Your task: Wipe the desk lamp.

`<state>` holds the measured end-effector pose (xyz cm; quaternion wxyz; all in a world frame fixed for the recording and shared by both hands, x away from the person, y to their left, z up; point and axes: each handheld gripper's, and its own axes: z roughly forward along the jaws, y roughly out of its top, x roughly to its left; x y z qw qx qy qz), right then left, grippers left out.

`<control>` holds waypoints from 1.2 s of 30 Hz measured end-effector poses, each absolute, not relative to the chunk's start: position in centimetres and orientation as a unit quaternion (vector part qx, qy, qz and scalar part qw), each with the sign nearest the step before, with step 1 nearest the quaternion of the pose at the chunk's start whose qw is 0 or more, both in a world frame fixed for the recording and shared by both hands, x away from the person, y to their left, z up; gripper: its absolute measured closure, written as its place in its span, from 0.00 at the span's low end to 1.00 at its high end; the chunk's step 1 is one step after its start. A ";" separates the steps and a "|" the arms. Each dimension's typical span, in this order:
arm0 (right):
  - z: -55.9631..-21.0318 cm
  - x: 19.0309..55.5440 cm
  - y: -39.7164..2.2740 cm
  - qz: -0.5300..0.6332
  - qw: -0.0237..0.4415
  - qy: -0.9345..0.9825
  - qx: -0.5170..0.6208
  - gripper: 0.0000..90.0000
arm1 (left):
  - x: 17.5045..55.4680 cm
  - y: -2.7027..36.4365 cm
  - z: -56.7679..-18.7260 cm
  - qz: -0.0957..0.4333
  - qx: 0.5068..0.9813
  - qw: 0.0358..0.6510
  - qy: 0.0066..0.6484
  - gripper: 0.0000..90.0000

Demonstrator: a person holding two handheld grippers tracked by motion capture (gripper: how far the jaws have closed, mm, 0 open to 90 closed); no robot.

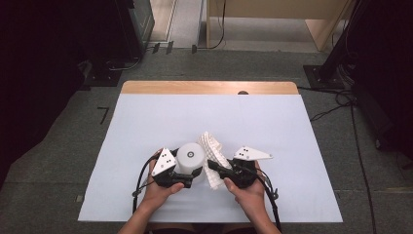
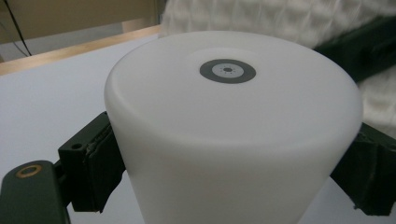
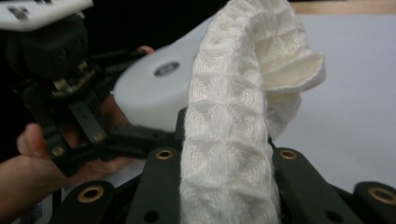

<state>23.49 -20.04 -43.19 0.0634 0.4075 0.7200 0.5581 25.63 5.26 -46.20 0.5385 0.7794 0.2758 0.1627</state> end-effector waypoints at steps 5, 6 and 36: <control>-44.0 23.9 -20.1 0.545 0.054 0.726 0.414 0.82 | 25.7 5.7 -45.8 0.157 0.765 0.558 0.281 0.10; -44.0 23.9 -20.1 0.545 0.054 0.726 0.414 0.82 | 25.7 5.7 -45.8 0.157 0.765 0.558 0.281 0.10; -45.6 24.4 -19.8 0.534 0.040 0.726 0.431 0.82 | 25.4 6.1 -45.6 0.153 0.773 0.553 0.270 0.10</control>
